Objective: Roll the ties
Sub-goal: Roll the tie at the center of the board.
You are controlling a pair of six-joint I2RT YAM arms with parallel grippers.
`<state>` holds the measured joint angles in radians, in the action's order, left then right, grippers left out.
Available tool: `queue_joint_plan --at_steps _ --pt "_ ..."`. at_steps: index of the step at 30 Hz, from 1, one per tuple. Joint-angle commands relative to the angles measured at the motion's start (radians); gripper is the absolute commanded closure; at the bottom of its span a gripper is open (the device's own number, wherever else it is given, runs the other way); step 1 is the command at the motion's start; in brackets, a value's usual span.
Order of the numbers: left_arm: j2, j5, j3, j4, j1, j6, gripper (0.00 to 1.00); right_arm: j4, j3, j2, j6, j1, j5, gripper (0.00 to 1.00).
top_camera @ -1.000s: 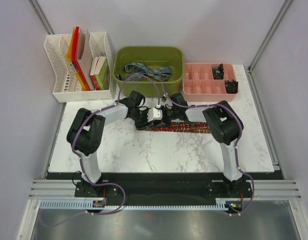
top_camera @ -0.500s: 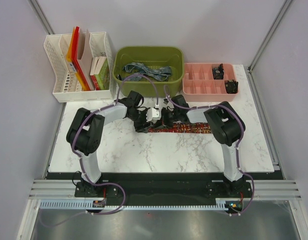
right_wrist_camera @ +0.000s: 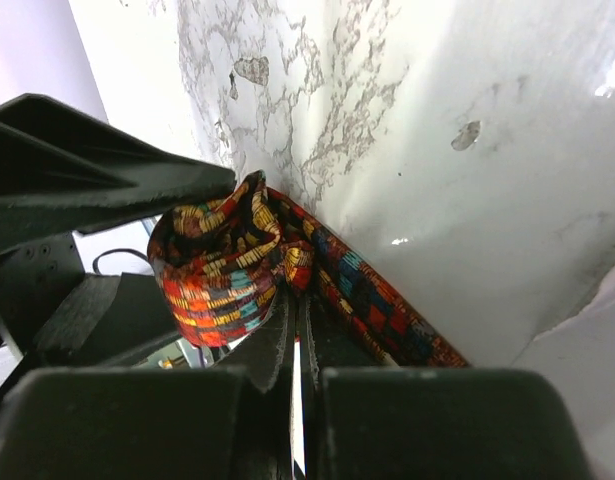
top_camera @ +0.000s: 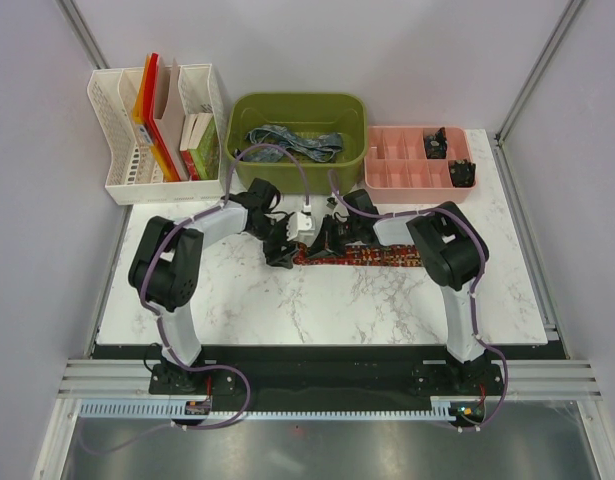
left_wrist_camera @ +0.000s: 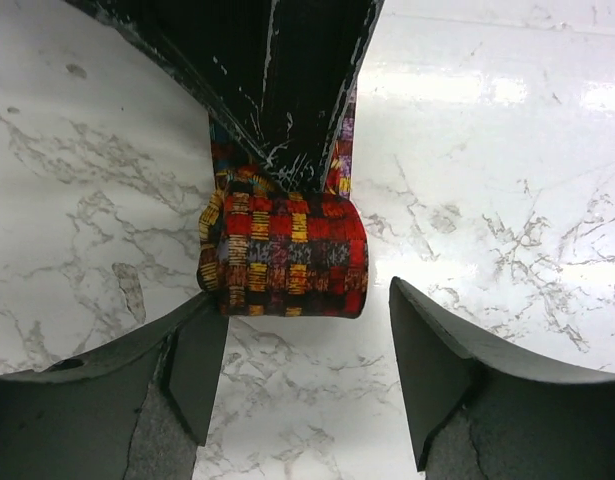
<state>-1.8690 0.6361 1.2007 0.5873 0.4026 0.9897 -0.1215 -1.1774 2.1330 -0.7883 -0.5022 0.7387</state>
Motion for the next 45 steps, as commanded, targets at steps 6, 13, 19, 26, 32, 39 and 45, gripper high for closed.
queue_joint_plan --at_steps 6,13,19,26,32,39,45 --pt "0.025 0.083 0.085 0.008 0.051 0.067 0.41 0.080 0.007 0.065 0.066 -0.001 -0.068 1.00" --pt "-0.050 0.031 0.129 -0.013 0.091 0.050 0.51 0.079 -0.004 0.067 0.069 -0.001 -0.048 1.00" --pt "-0.073 -0.009 0.134 -0.032 0.102 0.032 0.52 0.082 -0.010 0.065 0.081 -0.002 -0.038 1.00" --pt "-0.099 -0.090 0.114 0.012 0.133 0.044 0.65 0.085 -0.014 0.009 0.106 -0.001 -0.018 0.93" --pt "-0.131 -0.156 0.119 0.043 0.143 0.024 0.69 0.080 -0.027 -0.010 0.104 0.002 -0.001 0.86" --pt "-0.173 -0.239 0.132 0.085 0.153 0.021 0.74 0.080 -0.008 -0.065 0.074 0.014 0.013 0.79" --pt "-0.202 -0.268 0.149 0.101 0.154 0.013 0.75 0.085 0.007 -0.100 0.066 0.027 0.022 0.75"
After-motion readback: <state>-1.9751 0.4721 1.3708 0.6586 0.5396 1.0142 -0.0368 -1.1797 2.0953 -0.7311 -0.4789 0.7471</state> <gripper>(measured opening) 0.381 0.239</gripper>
